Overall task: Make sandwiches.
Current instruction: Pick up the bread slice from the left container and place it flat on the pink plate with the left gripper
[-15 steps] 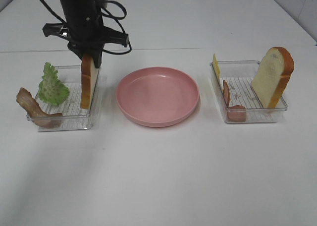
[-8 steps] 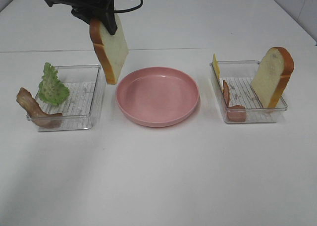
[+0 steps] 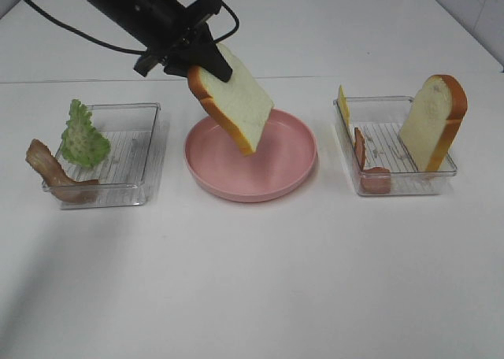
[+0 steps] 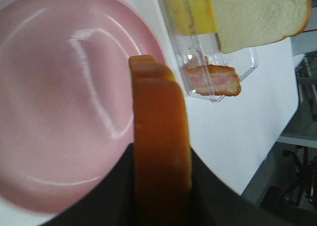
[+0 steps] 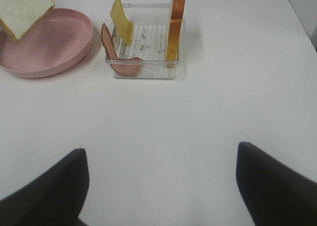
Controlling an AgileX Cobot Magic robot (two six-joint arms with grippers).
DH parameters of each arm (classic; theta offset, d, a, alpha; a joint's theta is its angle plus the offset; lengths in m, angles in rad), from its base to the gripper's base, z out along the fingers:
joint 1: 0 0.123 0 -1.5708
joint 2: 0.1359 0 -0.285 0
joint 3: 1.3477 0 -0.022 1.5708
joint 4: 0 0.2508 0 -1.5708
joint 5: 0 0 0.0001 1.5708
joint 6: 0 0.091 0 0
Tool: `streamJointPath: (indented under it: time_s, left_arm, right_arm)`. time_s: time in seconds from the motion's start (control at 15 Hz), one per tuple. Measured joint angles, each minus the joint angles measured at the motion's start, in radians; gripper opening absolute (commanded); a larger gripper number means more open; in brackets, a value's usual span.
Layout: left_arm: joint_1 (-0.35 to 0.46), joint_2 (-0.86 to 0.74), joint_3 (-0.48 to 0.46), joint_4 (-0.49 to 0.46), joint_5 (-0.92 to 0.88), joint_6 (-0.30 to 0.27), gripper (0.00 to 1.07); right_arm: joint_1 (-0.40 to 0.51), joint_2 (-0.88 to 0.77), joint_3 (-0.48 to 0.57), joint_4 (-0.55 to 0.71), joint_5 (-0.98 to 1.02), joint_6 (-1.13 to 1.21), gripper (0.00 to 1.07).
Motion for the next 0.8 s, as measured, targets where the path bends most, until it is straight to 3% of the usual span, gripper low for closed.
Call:
streamJointPath:
  time_s: [0.2, 0.6, 0.8]
  left_arm:
    - [0.000, 0.086, 0.000, -0.136, -0.046, 0.068, 0.00]
    - [0.000, 0.180, 0.000, -0.183, -0.079, 0.070, 0.00]
    - [0.000, 0.188, 0.000, -0.229, -0.091, 0.070, 0.28]
  right_arm:
    - [0.000, 0.000, 0.000, 0.000, 0.000, 0.000, 0.78]
    - [0.000, 0.000, 0.000, 0.000, 0.000, 0.000, 0.78]
    - [0.000, 0.000, 0.000, 0.000, 0.000, 0.000, 0.78]
